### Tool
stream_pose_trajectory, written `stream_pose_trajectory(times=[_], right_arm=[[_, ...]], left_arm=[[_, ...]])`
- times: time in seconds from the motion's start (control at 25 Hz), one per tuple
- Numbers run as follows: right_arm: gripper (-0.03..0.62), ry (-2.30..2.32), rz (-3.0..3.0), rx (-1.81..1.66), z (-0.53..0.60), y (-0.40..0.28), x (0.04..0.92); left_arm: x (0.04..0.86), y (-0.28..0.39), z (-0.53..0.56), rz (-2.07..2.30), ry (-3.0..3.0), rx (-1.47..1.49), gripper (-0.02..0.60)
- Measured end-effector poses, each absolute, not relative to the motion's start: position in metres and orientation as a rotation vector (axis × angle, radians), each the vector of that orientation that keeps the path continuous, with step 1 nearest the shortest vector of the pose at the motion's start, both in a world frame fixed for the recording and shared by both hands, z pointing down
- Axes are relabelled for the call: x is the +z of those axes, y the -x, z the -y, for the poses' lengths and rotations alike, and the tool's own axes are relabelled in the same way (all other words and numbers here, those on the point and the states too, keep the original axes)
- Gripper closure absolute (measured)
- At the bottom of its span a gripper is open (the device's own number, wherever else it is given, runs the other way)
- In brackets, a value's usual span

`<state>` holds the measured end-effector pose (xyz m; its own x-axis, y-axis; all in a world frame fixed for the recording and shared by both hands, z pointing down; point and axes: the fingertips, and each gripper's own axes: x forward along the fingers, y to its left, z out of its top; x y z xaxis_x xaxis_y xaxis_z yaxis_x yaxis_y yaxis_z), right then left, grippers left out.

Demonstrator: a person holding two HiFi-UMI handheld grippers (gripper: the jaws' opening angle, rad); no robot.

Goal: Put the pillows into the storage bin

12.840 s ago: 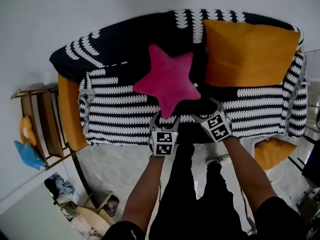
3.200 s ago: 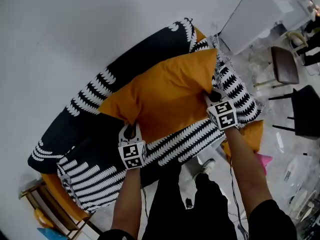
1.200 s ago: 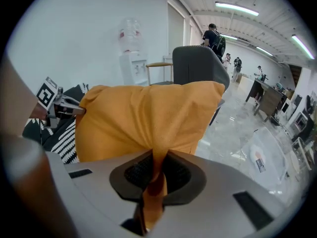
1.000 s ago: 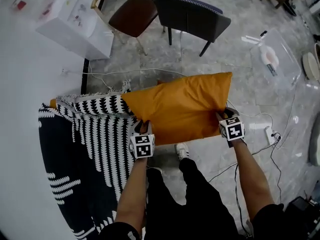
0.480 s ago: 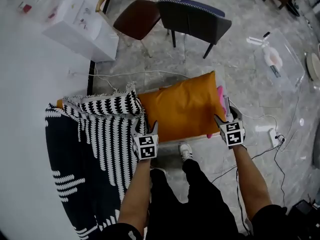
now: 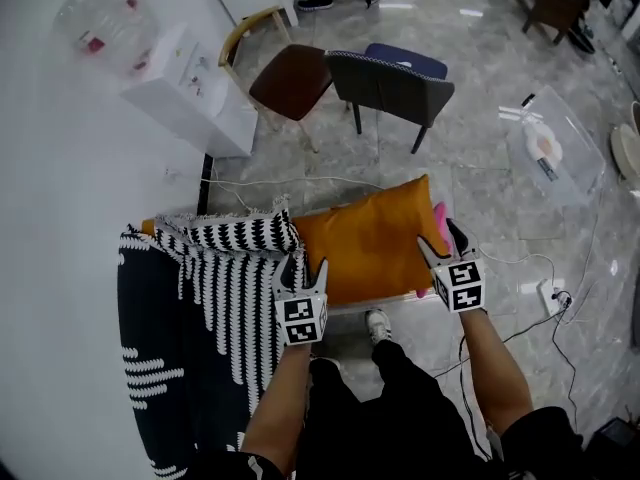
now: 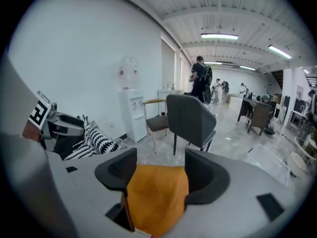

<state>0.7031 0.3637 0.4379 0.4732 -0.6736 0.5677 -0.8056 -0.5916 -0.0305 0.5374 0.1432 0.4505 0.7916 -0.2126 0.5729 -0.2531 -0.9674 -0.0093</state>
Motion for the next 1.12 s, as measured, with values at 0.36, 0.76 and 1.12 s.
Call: stream_pose_trajectory(times=[0.36,0.76,1.12], right_arm=[[0.573,-2.672,1.209,0.544,-0.372,-0.695,0.323],[0.582,-2.629,1.42,0.363,-0.347,-0.651,0.238],[0.582,-2.582,1.51,0.291,-0.335,-0.621,0.204]], left_arm=[[0.338,-0.527,-0.152,0.516,-2.983,0.666,0.446],[0.258,-0.513,-0.174,0.394,-3.004,0.507,0.563],[0.235,-0.497,-0.185,0.368,-3.062,0.475,0.563]])
